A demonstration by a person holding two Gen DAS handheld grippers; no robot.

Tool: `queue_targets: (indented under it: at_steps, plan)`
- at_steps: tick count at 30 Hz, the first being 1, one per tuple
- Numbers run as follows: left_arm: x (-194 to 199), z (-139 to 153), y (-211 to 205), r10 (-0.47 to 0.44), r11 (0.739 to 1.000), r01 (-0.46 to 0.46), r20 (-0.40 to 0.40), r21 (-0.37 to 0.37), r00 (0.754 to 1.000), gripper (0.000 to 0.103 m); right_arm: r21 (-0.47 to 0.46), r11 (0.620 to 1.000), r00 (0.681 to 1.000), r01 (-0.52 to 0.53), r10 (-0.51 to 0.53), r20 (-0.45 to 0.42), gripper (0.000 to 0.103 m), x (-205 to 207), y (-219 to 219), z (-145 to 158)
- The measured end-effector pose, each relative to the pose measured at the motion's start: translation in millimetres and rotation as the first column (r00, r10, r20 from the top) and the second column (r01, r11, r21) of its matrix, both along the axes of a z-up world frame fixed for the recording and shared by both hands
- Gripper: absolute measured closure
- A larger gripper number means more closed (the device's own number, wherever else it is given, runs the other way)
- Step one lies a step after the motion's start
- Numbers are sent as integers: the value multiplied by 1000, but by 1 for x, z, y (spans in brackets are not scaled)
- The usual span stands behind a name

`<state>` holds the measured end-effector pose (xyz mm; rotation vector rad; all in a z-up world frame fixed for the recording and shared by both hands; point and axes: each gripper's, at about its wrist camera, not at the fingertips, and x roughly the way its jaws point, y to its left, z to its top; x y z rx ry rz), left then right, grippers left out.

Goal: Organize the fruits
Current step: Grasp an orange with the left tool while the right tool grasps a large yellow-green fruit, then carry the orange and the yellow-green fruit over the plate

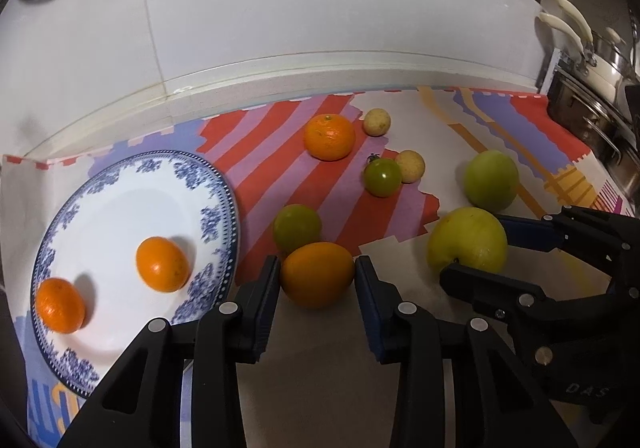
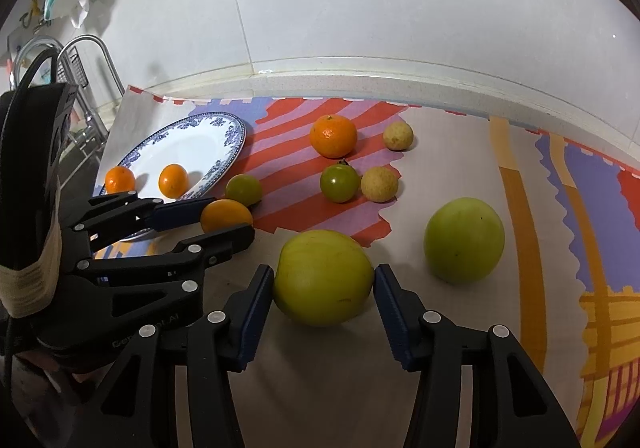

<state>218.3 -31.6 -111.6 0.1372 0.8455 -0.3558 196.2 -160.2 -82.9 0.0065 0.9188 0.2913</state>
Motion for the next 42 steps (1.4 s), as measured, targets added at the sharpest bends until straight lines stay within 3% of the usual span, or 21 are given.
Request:
queue_targets:
  at_steps: [15,42]
  plan:
    - [-25,30,11,56,998,-55,70,-16,996,65,18,1000,999,-2,1,33,51,-8,1,18]
    - [-89,105,68,201,979,-193,206,-58,958,65,54,996,980,-64,53,193,51,-50,41,104]
